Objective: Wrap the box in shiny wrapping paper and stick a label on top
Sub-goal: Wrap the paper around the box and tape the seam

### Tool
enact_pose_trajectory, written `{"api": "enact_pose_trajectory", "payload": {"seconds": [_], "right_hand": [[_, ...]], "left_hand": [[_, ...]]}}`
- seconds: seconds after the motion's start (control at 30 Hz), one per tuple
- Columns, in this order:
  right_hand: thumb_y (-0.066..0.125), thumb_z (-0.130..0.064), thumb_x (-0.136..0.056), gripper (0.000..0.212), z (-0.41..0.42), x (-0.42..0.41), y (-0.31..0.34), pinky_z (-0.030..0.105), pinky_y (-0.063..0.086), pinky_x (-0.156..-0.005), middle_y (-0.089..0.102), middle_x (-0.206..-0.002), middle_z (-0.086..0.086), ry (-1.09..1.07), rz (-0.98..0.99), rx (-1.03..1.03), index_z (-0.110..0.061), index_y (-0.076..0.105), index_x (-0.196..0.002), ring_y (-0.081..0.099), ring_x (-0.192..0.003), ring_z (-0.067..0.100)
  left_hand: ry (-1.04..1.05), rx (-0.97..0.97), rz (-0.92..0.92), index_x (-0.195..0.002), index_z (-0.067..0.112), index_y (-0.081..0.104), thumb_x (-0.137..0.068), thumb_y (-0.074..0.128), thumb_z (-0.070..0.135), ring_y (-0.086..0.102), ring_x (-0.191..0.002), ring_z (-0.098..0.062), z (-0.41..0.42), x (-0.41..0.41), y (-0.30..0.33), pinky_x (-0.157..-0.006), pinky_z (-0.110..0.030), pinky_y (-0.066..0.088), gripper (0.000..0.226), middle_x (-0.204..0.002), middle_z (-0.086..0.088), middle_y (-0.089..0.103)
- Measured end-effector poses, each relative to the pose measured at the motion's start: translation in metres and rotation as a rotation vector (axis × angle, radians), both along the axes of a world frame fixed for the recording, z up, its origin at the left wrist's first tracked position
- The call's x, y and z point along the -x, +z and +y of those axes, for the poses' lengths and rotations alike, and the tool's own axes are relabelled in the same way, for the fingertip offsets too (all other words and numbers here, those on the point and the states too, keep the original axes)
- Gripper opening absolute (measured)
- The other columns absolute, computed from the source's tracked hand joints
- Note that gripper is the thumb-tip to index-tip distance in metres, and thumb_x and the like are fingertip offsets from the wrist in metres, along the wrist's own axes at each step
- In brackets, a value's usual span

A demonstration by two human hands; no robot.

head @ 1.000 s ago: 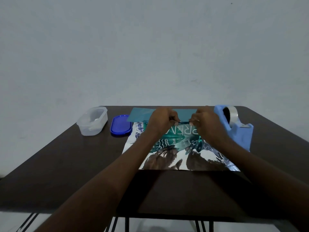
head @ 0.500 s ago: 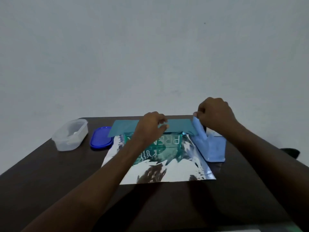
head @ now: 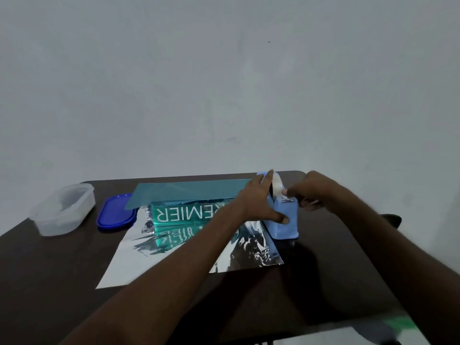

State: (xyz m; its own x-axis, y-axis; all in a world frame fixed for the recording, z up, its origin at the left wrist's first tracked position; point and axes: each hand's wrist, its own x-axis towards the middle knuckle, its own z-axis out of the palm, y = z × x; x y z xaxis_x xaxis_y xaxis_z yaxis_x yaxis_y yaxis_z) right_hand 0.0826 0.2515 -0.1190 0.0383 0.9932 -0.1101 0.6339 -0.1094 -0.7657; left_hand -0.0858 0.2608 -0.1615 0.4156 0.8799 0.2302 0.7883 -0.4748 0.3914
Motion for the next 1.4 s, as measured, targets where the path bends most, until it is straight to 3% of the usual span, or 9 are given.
{"api": "enact_pose_trajectory", "payload": {"seconds": [0.3, 0.47, 0.53, 0.73, 0.87, 1.03, 1.23, 1.3, 1.4], "right_hand": [[0.065, -0.006, -0.081, 0.02, 0.002, 0.007, 0.003, 0.023, 0.033, -0.053, 0.039, -0.054, 0.001, -0.066, 0.094, 0.095, -0.013, 0.05, -0.07, 0.035, -0.05, 0.014], [0.063, -0.009, -0.081, 0.006, -0.013, 0.013, 0.022, 0.024, 0.028, -0.051, 0.049, -0.062, 0.005, -0.097, 0.223, -0.169, -0.006, 0.061, -0.076, 0.038, -0.055, 0.015], [0.066, -0.012, -0.082, 0.01, -0.023, 0.011, 0.022, 0.025, 0.03, -0.051, 0.049, -0.062, 0.003, -0.084, 0.249, -0.22, -0.006, 0.062, -0.075, 0.039, -0.055, 0.014], [0.071, -0.016, -0.087, 0.028, -0.06, 0.0, -0.035, 0.027, 0.038, -0.055, 0.055, -0.051, -0.001, -0.136, 0.358, -0.306, -0.004, 0.066, -0.063, 0.046, -0.052, 0.012], [0.067, -0.016, -0.091, 0.023, -0.073, 0.007, -0.071, 0.025, 0.04, -0.059, 0.062, -0.06, 0.003, -0.156, 0.485, -0.378, -0.001, 0.07, -0.073, 0.051, -0.057, 0.01], [0.069, -0.012, -0.09, 0.02, -0.064, 0.015, -0.085, 0.024, 0.046, -0.058, 0.065, -0.059, -0.002, -0.224, 0.521, -0.442, -0.006, 0.071, -0.071, 0.056, -0.055, 0.007], [0.071, -0.01, -0.088, 0.018, -0.067, 0.013, -0.096, 0.019, 0.046, -0.047, 0.07, -0.069, 0.014, -0.254, 0.477, -0.479, -0.001, 0.07, -0.072, 0.058, -0.054, 0.013], [0.07, -0.011, -0.089, 0.018, -0.07, 0.012, -0.095, 0.021, 0.047, -0.052, 0.072, -0.073, 0.014, -0.222, 0.472, -0.49, 0.0, 0.07, -0.075, 0.059, -0.058, 0.012], [0.071, -0.011, -0.088, 0.017, -0.075, 0.022, -0.089, 0.018, 0.047, -0.057, 0.072, -0.068, 0.005, -0.114, 0.372, -0.554, -0.003, 0.071, -0.073, 0.061, -0.057, 0.003]], "left_hand": [[0.006, -0.009, 0.016, -0.156, 0.018, -0.003, -0.068, 0.082, 0.055, 0.018, -0.146, -0.033, -0.001, 0.002, -0.001, -0.114, -0.051, 0.03, 0.128, -0.163, -0.007, 0.011], [0.004, -0.013, -0.003, -0.156, 0.017, 0.0, -0.069, 0.082, 0.053, 0.026, -0.14, -0.033, -0.003, 0.002, -0.001, -0.111, -0.047, 0.034, 0.125, -0.16, -0.008, 0.017], [-0.004, -0.023, -0.016, -0.156, 0.018, 0.0, -0.067, 0.083, 0.053, 0.023, -0.143, -0.032, -0.002, 0.002, -0.002, -0.112, -0.05, 0.033, 0.126, -0.161, -0.006, 0.014], [-0.01, -0.025, 0.018, -0.156, 0.019, -0.002, -0.069, 0.081, 0.054, 0.02, -0.144, -0.031, -0.001, 0.001, 0.001, -0.114, -0.048, 0.03, 0.125, -0.162, -0.005, 0.013], [-0.016, -0.017, 0.032, -0.156, 0.019, -0.004, -0.069, 0.081, 0.054, 0.019, -0.144, -0.03, -0.001, 0.001, -0.001, -0.114, -0.049, 0.029, 0.126, -0.162, -0.005, 0.011], [-0.013, -0.037, 0.065, -0.156, 0.018, -0.005, -0.069, 0.079, 0.058, 0.019, -0.145, -0.032, 0.001, 0.001, -0.003, -0.113, -0.053, 0.029, 0.127, -0.162, -0.005, 0.011], [-0.008, -0.129, 0.073, -0.156, 0.015, 0.004, -0.068, 0.079, 0.06, 0.028, -0.14, -0.031, -0.002, 0.006, -0.008, -0.11, -0.052, 0.033, 0.124, -0.158, -0.007, 0.023], [-0.006, -0.156, 0.088, -0.156, 0.014, 0.009, -0.066, 0.081, 0.057, 0.027, -0.141, -0.03, -0.005, 0.014, -0.007, -0.113, -0.049, 0.03, 0.123, -0.159, -0.008, 0.024], [0.056, -0.215, 0.012, -0.148, 0.015, 0.037, -0.076, 0.08, 0.036, 0.039, -0.135, -0.028, -0.008, 0.045, 0.001, -0.109, -0.039, 0.034, 0.086, -0.148, -0.01, 0.043]]}}
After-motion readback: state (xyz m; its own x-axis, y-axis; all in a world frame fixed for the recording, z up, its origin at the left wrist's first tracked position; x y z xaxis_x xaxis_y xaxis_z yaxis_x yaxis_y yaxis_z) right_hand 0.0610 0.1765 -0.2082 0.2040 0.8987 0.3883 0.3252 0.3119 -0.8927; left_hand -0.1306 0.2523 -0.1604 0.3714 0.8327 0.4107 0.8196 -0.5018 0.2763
